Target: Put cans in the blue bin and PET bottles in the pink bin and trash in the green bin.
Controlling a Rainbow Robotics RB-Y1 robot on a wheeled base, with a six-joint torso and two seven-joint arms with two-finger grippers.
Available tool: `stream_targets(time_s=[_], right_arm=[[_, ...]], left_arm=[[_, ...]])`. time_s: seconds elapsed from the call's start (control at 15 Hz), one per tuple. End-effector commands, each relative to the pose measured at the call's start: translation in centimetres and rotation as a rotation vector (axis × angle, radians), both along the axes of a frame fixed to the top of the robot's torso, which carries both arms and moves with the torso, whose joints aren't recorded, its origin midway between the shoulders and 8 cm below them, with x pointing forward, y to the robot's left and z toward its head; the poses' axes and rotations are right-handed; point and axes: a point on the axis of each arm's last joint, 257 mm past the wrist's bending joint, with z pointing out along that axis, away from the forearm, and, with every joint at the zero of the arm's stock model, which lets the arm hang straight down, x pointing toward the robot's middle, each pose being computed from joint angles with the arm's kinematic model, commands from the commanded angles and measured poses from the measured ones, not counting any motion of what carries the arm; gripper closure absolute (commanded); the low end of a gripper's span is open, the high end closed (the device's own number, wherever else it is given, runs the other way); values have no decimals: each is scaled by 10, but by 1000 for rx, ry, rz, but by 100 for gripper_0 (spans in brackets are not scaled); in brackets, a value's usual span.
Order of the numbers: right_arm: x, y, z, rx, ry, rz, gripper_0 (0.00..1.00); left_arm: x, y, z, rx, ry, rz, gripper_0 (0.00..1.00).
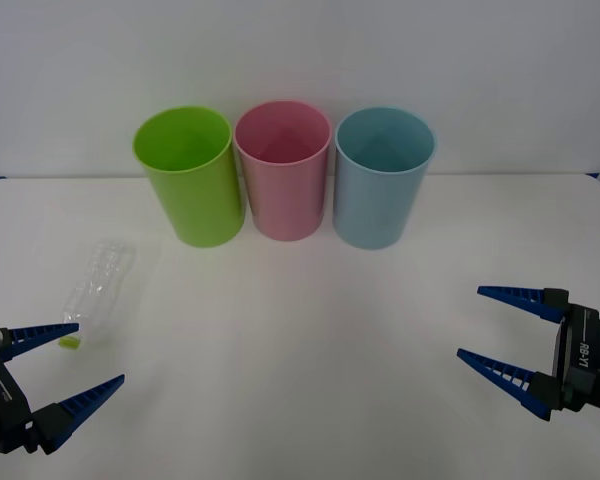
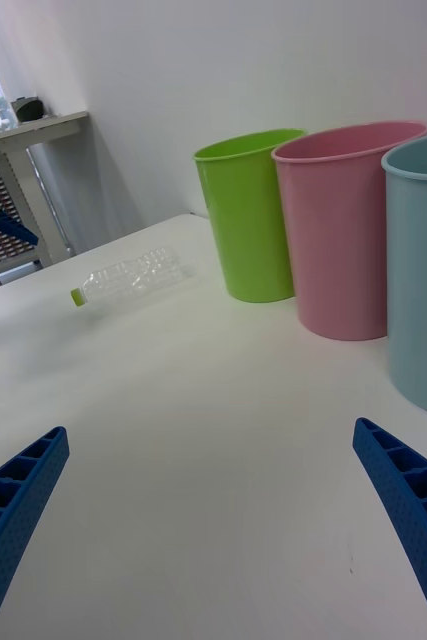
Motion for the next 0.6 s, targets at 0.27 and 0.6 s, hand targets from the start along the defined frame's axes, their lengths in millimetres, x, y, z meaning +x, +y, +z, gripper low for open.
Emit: stream_targets(time_s=[0.27,0.6], right_arm=[[0,0,0,0,0,0,2],[0,0,0,0,0,0,2]], left_arm=[[0,0,0,0,0,0,0],[0,0,0,0,0,0,0]])
